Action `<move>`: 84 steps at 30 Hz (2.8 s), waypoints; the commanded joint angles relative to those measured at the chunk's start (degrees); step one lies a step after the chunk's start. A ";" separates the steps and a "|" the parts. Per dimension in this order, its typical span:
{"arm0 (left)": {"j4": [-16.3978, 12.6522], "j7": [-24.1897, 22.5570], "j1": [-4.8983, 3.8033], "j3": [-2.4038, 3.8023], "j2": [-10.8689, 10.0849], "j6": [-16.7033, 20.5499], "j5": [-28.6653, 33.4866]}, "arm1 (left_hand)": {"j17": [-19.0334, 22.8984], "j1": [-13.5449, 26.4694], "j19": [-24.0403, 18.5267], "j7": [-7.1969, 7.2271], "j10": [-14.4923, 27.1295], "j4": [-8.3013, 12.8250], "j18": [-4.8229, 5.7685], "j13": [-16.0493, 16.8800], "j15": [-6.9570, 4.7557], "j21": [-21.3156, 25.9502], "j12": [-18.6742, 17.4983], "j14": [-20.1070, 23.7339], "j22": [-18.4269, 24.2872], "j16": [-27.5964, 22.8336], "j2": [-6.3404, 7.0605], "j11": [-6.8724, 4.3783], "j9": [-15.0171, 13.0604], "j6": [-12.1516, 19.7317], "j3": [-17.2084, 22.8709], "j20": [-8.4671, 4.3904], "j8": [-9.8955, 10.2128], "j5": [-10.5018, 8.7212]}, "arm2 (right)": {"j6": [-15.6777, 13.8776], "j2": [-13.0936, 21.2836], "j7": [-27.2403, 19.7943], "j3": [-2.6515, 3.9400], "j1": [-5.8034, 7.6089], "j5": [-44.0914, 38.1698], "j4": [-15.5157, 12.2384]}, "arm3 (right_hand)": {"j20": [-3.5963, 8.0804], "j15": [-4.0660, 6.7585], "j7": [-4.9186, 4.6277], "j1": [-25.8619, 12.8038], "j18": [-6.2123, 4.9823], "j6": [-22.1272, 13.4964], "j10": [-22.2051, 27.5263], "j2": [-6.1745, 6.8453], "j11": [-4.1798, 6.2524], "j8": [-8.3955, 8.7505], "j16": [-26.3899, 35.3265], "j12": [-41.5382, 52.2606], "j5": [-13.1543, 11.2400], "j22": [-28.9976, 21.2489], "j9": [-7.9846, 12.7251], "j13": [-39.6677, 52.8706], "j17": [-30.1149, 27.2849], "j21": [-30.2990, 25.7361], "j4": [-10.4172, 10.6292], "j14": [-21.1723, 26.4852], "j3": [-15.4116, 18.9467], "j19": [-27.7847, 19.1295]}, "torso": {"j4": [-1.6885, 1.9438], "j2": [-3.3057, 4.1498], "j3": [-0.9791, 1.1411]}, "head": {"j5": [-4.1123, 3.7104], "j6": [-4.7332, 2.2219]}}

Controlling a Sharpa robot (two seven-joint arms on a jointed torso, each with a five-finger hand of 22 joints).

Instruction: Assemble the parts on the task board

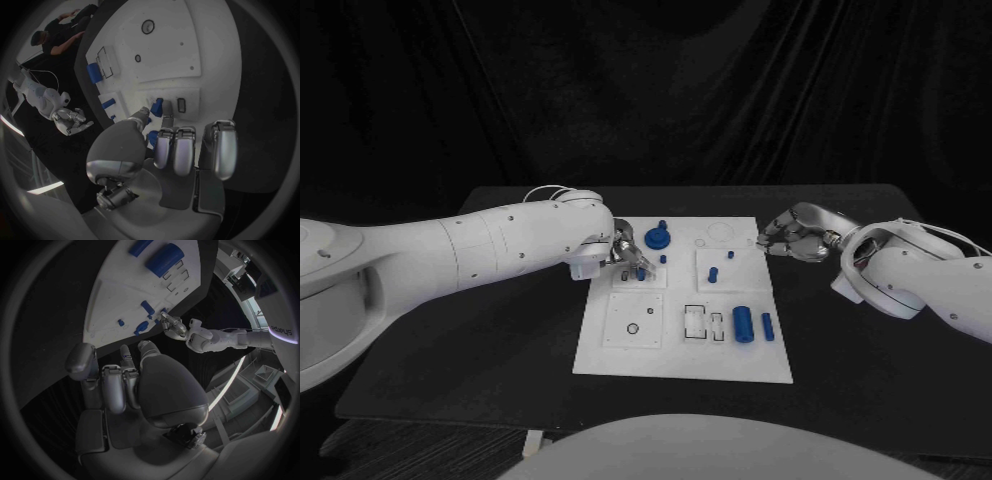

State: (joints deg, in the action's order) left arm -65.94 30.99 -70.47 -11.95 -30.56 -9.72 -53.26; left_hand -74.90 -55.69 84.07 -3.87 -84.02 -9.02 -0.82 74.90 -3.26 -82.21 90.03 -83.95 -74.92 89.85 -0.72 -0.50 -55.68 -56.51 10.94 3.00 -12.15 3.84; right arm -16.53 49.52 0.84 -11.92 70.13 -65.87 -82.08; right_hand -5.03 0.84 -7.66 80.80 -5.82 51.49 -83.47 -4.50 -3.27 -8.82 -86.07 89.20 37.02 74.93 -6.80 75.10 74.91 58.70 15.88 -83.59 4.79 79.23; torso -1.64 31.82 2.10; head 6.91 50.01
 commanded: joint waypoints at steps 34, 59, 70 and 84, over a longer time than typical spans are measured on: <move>-1.69 -3.05 0.51 -0.22 -1.15 1.36 0.14 | -15.10 -4.03 1.26 1.43 -5.98 -0.52 -1.19 15.10 -0.72 0.33 -0.03 -6.05 -12.45 0.15 -2.99 -0.91 -10.43 3.65 0.19 -0.50 -8.08 15.85 | 0.70 0.00 0.96 0.04 -0.21 -0.26 0.18 | -0.14 -0.03 -0.43 0.59 -0.36 -0.12 -5.07 0.02 -0.08 0.41 0.24 -0.21 0.18 6.65 0.08 13.34 10.21 -0.35 -0.03 -4.76 -0.36 -0.45 | -0.02 -0.04 0.01 | 0.10 -0.01; -8.36 -7.20 0.51 -0.24 -5.50 10.00 0.12 | -15.10 -4.64 1.04 1.45 -5.98 7.56 -1.24 15.10 -1.00 0.54 -0.03 -6.05 -12.36 0.15 1.37 -1.14 -12.43 4.62 20.23 -0.83 -9.98 26.61 | 0.68 0.20 1.24 0.04 -0.22 -0.26 0.05 | -0.16 -0.04 -0.43 0.64 -0.38 -0.07 -5.05 0.00 -0.08 0.41 0.26 -0.21 0.19 6.63 0.09 13.33 10.19 -0.45 -0.02 -4.74 -0.54 -0.48 | 0.03 0.02 0.02 | 0.04 -0.01; -15.68 -10.57 1.07 -0.27 -10.50 22.20 -10.93 | -15.10 -3.84 0.93 1.35 -5.98 7.10 -1.27 15.10 -0.89 0.70 -0.03 -6.05 -12.31 0.15 1.74 -0.99 -12.62 4.55 20.03 -0.73 -10.26 25.53 | 0.21 0.31 1.18 0.04 -0.30 -0.26 -0.01 | -0.17 -0.04 -0.40 0.77 -0.40 -0.08 -5.02 -0.02 -0.06 0.43 0.27 -0.23 0.22 6.61 0.11 13.29 10.17 -0.56 -0.07 -4.73 -0.74 -0.51 | 0.02 -0.01 0.03 | -0.05 -0.01; -17.62 -10.29 5.43 -0.28 -11.80 33.09 -23.39 | -15.10 -3.24 1.55 1.81 -5.98 6.07 -1.06 15.10 -1.11 -0.28 -0.03 -6.05 -12.61 0.15 2.07 -1.33 -12.46 3.16 19.13 -0.83 -10.72 25.11 | -3.36 0.88 -1.07 0.04 -0.81 -0.27 -0.45 | 0.02 0.32 -0.14 1.10 -0.47 -1.33 -5.01 0.43 0.46 1.16 0.28 -0.23 0.86 6.61 0.46 13.29 10.14 -0.76 -0.14 -4.71 -1.50 -0.52 | -0.03 -0.10 0.06 | -0.36 -0.01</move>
State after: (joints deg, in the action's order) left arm -83.75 21.83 -65.26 -12.29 -42.64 18.54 -72.31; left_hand -74.92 -59.32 84.06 -1.96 -84.03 -6.00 -1.72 74.90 -4.10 -82.21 90.03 -83.94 -74.90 89.85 1.26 -1.32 -68.26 -52.89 26.67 2.57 -22.66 29.12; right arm -17.39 50.28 0.69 -11.95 69.44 -65.88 -82.31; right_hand -5.23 1.06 -7.86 81.42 -5.82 50.66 -84.01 -4.06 -3.12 -7.91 -86.07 89.13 37.67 74.90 -6.41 75.05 74.91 58.12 15.80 -83.81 3.61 79.03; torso -1.64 31.75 2.16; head 6.60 50.01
